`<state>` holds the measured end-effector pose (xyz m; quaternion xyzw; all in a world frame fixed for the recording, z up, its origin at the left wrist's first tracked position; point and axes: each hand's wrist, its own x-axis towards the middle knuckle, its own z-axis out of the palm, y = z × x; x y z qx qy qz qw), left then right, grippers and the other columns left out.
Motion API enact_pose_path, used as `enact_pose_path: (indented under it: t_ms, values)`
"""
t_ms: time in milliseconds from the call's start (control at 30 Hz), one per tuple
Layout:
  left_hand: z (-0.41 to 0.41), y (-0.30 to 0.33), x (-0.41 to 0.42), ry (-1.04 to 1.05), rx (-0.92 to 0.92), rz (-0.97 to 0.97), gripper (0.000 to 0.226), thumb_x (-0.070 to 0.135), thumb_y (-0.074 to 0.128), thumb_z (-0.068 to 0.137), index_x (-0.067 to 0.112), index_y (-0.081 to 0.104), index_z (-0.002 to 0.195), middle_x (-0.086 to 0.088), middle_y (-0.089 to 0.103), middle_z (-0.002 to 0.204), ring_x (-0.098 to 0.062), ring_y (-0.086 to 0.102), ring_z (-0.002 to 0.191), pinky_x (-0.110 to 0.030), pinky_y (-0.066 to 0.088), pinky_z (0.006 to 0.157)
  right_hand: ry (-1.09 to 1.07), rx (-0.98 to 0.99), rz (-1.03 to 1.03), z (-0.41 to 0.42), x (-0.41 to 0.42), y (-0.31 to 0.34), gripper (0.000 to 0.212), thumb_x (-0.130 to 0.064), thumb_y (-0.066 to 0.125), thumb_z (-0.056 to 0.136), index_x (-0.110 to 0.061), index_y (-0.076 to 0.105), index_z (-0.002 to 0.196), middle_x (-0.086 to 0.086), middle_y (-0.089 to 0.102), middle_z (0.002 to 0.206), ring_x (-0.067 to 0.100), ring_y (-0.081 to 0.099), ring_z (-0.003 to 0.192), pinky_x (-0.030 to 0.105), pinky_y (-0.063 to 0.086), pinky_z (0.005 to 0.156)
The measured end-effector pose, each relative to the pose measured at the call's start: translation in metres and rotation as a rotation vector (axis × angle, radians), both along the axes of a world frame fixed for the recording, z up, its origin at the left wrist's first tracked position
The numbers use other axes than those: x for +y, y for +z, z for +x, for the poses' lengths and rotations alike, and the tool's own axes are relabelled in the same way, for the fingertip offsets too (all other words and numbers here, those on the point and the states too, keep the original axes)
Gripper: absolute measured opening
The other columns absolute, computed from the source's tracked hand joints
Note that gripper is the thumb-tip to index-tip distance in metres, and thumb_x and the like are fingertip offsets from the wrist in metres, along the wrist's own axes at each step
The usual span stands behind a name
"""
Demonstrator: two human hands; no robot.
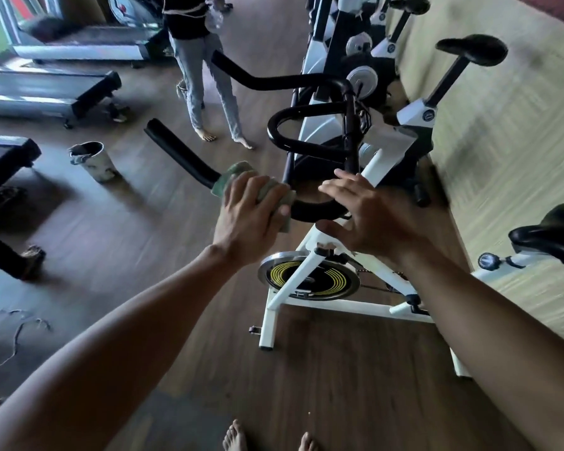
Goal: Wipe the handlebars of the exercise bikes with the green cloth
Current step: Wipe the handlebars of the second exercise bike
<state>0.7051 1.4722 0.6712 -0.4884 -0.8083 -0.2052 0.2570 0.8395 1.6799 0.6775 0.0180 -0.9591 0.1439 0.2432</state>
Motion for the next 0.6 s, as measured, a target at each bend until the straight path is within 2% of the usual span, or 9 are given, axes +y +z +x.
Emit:
enact_pose_path:
  t_ms: [100,200,300,433,500,600]
  values:
    - [0.019,0.000,0.009,-0.057,0.013,0.034,0.043,0.042,0.036,0.103,0.016,0.065,0.122,-0.009,0.061,0.118,-0.033,0.051,0.117,-0.047,0.035,0.106,-0.010,-0.018,-0.033,0.002,-0.003,-0.002,0.064,-0.052,0.057,0.091,-0.005,0.056,0.134,0.011,0.057,0.138,0.027,0.036,0.143,0.050,0.035,0.115]
    - [0.004,0.005,0.000,-0.110,0.058,-0.024,0.044,0.047,0.039,0.102,0.018,0.063,0.125,-0.009,0.061,0.120,-0.031,0.053,0.117,-0.046,0.039,0.105,-0.023,-0.050,-0.077,0.009,0.000,-0.003,0.065,-0.053,0.055,0.093,-0.006,0.051,0.139,0.009,0.050,0.147,0.023,0.027,0.149,0.039,0.026,0.121]
    - [-0.009,0.007,-0.009,-0.082,0.029,-0.036,0.045,0.049,0.037,0.101,0.021,0.063,0.126,-0.008,0.060,0.121,-0.032,0.052,0.118,-0.048,0.039,0.105,-0.040,-0.056,-0.107,0.012,0.000,-0.003,0.063,-0.046,0.059,0.094,-0.006,0.048,0.142,0.007,0.043,0.153,0.019,0.020,0.152,0.030,0.019,0.122]
    - [0.016,-0.001,0.006,-0.017,-0.014,-0.002,0.044,0.046,0.037,0.101,0.021,0.063,0.125,-0.009,0.061,0.121,-0.034,0.049,0.120,-0.050,0.032,0.108,-0.069,-0.051,-0.149,0.012,-0.007,-0.005,0.071,-0.051,0.054,0.094,-0.004,0.044,0.146,0.008,0.038,0.157,0.018,0.015,0.153,0.014,0.008,0.120]
    - [0.031,-0.003,0.018,-0.047,-0.004,0.006,0.042,0.046,0.041,0.100,0.021,0.064,0.126,-0.009,0.062,0.121,-0.034,0.050,0.119,-0.047,0.029,0.109,-0.089,-0.070,-0.148,0.012,-0.008,-0.003,0.074,-0.056,0.049,0.094,-0.005,0.041,0.148,0.007,0.033,0.159,0.016,0.011,0.153,0.014,0.008,0.119]
    - [0.034,0.002,0.022,-0.074,-0.003,0.035,0.041,0.047,0.042,0.101,0.022,0.066,0.123,-0.006,0.064,0.117,-0.031,0.053,0.114,-0.043,0.033,0.105,-0.111,-0.108,-0.132,0.016,-0.009,0.001,0.075,-0.057,0.048,0.094,-0.008,0.039,0.150,0.005,0.032,0.161,0.015,0.012,0.153,0.023,0.015,0.120]
